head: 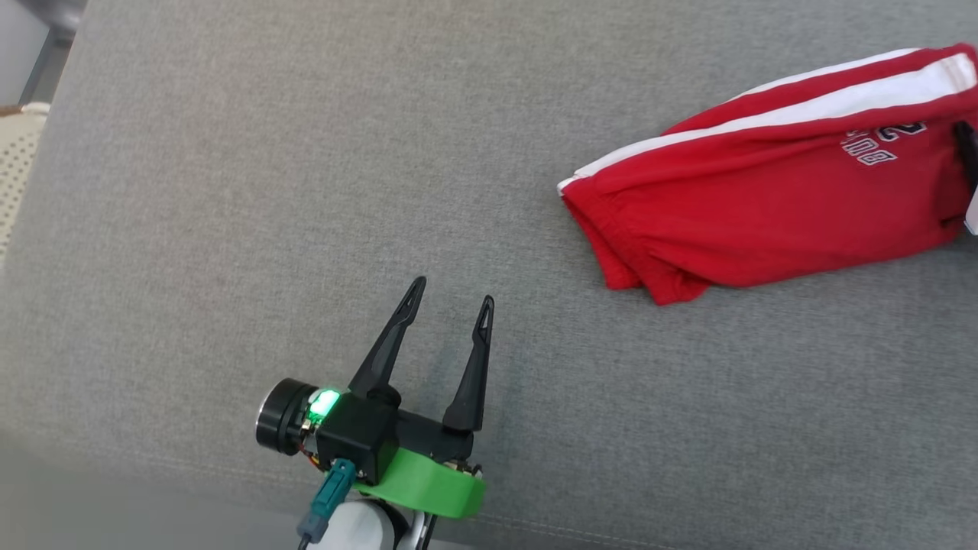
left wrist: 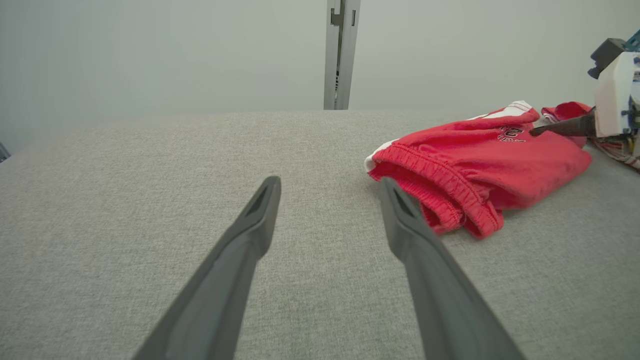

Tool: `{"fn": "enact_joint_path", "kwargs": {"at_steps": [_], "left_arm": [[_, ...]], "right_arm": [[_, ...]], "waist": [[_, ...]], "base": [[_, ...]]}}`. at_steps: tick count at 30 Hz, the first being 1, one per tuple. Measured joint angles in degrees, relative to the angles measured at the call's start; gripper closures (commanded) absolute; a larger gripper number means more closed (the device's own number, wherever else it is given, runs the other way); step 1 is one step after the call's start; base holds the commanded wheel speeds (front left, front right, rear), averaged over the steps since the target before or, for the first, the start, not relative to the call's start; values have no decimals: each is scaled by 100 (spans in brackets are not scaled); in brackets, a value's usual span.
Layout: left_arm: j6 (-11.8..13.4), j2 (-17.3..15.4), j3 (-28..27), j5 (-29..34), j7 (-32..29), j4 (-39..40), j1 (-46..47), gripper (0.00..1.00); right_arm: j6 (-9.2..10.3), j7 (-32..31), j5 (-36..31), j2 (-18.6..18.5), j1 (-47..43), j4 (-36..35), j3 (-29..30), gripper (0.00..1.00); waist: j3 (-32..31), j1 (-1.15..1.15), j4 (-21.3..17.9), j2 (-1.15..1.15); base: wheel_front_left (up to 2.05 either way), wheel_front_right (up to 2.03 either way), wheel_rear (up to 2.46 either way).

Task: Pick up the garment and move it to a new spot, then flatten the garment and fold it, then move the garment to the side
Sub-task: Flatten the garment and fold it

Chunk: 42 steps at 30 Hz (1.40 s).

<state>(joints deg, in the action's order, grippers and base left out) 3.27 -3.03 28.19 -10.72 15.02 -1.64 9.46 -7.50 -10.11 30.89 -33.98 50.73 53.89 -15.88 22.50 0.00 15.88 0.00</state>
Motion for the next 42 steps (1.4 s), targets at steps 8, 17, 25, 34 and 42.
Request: {"fn": "enact_joint_path", "kwargs": {"at_steps": [8,17,25,34,42], "left_arm": [[37,9,52,-82,0,-51,102,0],[16,15,-104,19,1,-208,66,0],[-43,18,-207,71,0,-268,-116,0],[-49,18,-192,63,0,-335,-215,0],[-22,18,-189,22,1,-338,-312,0]], "right_arm": [[3,-103,304,74,215,245,-163,100],[2,-115,731,211,-121,-246,-680,100],[-4,-189,935,-144,-789,-689,-882,100],[-3,-243,747,-129,-842,-1385,-965,100],[-3,-517,389,244,-815,-2377,-1147,100]], "waist": [[296,0,148,0],[128,0,-200,0],[-338,0,-738,0],[-831,0,-1134,0],[-1111,0,-1032,0]], "base": [[0,0,0],[0,0,0],[0,0,0],[0,0,0],[0,0,0]]}}
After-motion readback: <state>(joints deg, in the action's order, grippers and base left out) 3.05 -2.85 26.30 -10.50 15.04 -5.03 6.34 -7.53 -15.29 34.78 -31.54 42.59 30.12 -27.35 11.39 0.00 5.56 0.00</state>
